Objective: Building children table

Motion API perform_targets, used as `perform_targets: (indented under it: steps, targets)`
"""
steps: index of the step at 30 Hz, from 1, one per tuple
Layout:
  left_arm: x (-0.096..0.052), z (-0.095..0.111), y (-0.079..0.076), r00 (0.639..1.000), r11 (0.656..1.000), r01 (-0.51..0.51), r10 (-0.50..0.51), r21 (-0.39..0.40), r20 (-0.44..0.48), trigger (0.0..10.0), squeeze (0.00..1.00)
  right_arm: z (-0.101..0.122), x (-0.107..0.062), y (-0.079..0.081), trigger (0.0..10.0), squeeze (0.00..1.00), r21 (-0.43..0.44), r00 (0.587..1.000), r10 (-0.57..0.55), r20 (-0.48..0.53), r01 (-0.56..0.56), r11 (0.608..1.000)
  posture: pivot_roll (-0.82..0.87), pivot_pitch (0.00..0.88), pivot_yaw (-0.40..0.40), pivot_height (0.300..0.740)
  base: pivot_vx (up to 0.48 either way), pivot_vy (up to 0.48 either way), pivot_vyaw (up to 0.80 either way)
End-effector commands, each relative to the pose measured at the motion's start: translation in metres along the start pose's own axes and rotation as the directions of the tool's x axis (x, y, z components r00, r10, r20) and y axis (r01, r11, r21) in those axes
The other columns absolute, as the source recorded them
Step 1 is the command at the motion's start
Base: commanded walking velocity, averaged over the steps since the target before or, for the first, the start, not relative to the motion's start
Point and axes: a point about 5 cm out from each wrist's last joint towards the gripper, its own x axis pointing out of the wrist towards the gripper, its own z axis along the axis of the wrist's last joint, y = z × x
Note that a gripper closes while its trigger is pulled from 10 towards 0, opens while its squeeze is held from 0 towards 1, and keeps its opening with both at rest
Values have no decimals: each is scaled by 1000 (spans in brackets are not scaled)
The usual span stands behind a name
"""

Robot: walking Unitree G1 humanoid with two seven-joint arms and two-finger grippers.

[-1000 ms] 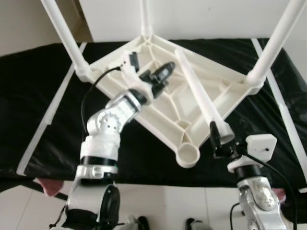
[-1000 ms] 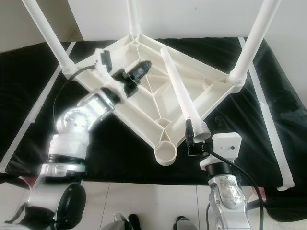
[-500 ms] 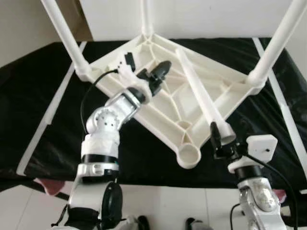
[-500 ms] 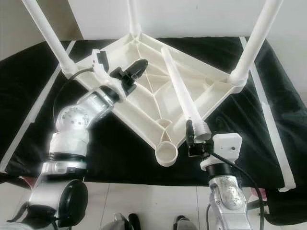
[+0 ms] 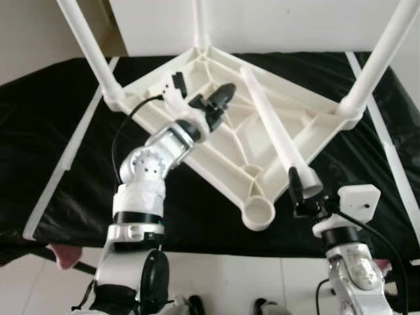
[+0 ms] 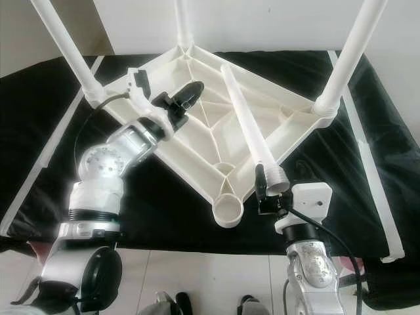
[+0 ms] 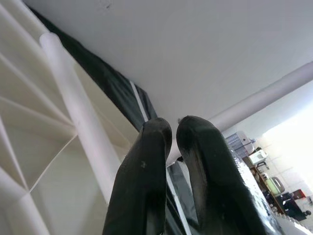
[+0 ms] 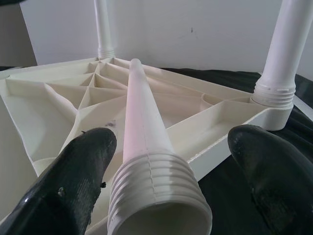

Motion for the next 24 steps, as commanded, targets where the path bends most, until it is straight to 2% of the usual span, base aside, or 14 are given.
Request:
perform_targets:
  steps: [1, 4, 6, 8, 9, 10, 11, 12, 16, 18, 20, 21, 23, 24]
  targets:
    - [-2, 2, -1, 1000, 1000, 11, -11, 5, 15, 10000, 1000, 0, -2, 1, 10000, 0, 8, 1000, 3, 0, -3, 1000, -167, 158, 86, 740, 0, 0, 0]
    - [-2, 4, -3, 999, 999, 28, -28, 34, 17, 10000, 1000, 0, -2, 2, 10000, 0, 10, 1000, 5, 1, -5, 1000, -165, 158, 87, 740, 0, 0, 0]
    - [-3, 0, -14, 993, 953, 113, -103, 281, -49, 10000, 1000, 0, -2, 2, 10000, 0, 11, 1000, 5, 1, -5, 1000, -163, 162, 84, 740, 0, 0, 0]
    - [-4, -9, -17, 988, 842, 148, -100, 519, -120, 10000, 1000, 0, -1, 2, 10000, 0, 9, 1000, 6, 2, -6, 1000, -160, 164, 83, 740, 0, 0, 0]
    - [-5, -16, -17, 980, 764, 184, -97, 618, -172, 10000, 1000, 0, -1, 2, 10000, 0, 10, 1000, 6, 2, -6, 1000, -158, 163, 82, 740, 0, 0, 0]
    - [-5, -16, -17, 980, 764, 184, -97, 618, -172, 10000, 1000, 0, -1, 2, 10000, 0, 10, 1000, 6, 2, -6, 1000, -158, 163, 82, 740, 0, 0, 0]
    - [-7, -27, -17, 967, 653, 238, -90, 719, -238, 10000, 1000, 0, -1, 2, 10000, 0, 10, 1000, 8, 2, -8, 1000, -157, 162, 82, 740, 0, 0, 0]
    - [-7, -27, -17, 967, 653, 238, -90, 719, -238, 10000, 1000, 0, -1, 2, 10000, 0, 10, 1000, 8, 2, -8, 1000, -157, 162, 82, 740, 0, 0, 0]
    - [-9, -39, -9, 958, 519, 270, -56, 811, -283, 10000, 1000, 0, -1, 3, 10000, 0, 11, 1000, 12, 2, -12, 1000, -160, 163, 84, 740, 0, 0, 0]
    - [-10, -40, -9, 958, 499, 271, -53, 823, -283, 10000, 1000, 0, -1, 3, 10000, 0, 11, 1000, 12, 3, -12, 1000, -160, 163, 84, 740, 0, 0, 0]
    - [-9, -41, -8, 956, 396, 283, -41, 874, -291, 10000, 1000, 0, -1, 3, 10000, 0, 10, 1000, 8, 3, -8, 1000, -161, 165, 86, 740, 0, 0, 0]
    - [-9, -41, -8, 956, 396, 283, -41, 874, -291, 10000, 1000, 0, -1, 3, 10000, 0, 10, 1000, 8, 3, -8, 1000, -161, 165, 86, 740, 0, 0, 0]
    - [-9, -42, -8, 956, 304, 286, -33, 908, -291, 10000, 1000, 0, -1, 3, 10000, 0, 11, 1000, 5, 2, -5, 1000, -160, 166, 86, 740, 0, 0, 0]
    - [-9, -42, -8, 956, 304, 286, -33, 908, -291, 10000, 1000, 0, -1, 3, 10000, 0, 11, 1000, 5, 2, -5, 1000, -160, 166, 86, 740, 0, 0, 0]
